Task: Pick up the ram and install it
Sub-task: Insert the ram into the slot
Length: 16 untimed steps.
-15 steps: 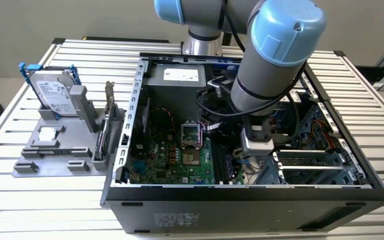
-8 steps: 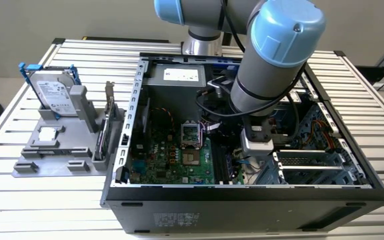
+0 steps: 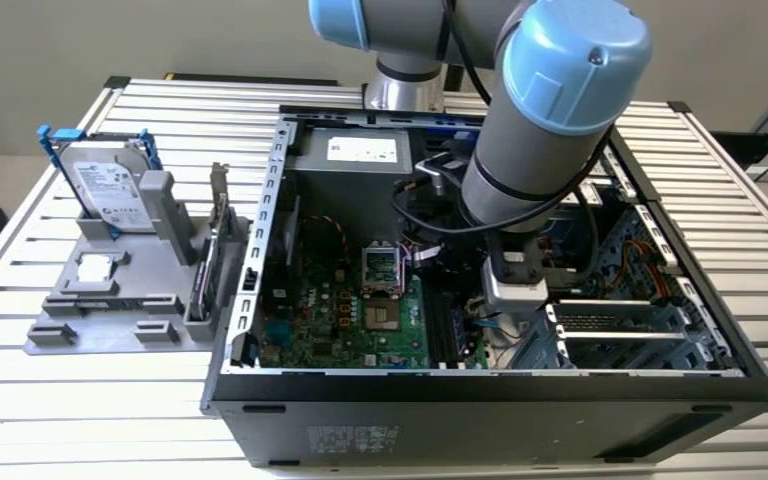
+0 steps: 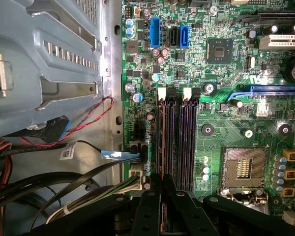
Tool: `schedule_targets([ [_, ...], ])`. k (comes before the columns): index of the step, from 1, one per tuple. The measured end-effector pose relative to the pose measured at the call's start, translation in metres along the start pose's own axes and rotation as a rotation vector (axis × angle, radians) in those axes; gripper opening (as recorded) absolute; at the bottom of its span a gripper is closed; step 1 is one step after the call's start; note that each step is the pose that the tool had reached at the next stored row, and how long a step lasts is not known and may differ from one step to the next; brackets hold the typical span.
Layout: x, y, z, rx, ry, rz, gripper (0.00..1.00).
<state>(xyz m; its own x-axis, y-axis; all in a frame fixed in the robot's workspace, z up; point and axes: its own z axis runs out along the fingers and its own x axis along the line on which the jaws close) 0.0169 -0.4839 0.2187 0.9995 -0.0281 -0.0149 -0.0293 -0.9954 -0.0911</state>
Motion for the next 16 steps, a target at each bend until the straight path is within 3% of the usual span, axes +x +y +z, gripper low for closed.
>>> schedule_targets([
  [16, 0.0000, 0.0000, 0.0000, 0.0016, 0.0000, 0.000, 0.00],
])
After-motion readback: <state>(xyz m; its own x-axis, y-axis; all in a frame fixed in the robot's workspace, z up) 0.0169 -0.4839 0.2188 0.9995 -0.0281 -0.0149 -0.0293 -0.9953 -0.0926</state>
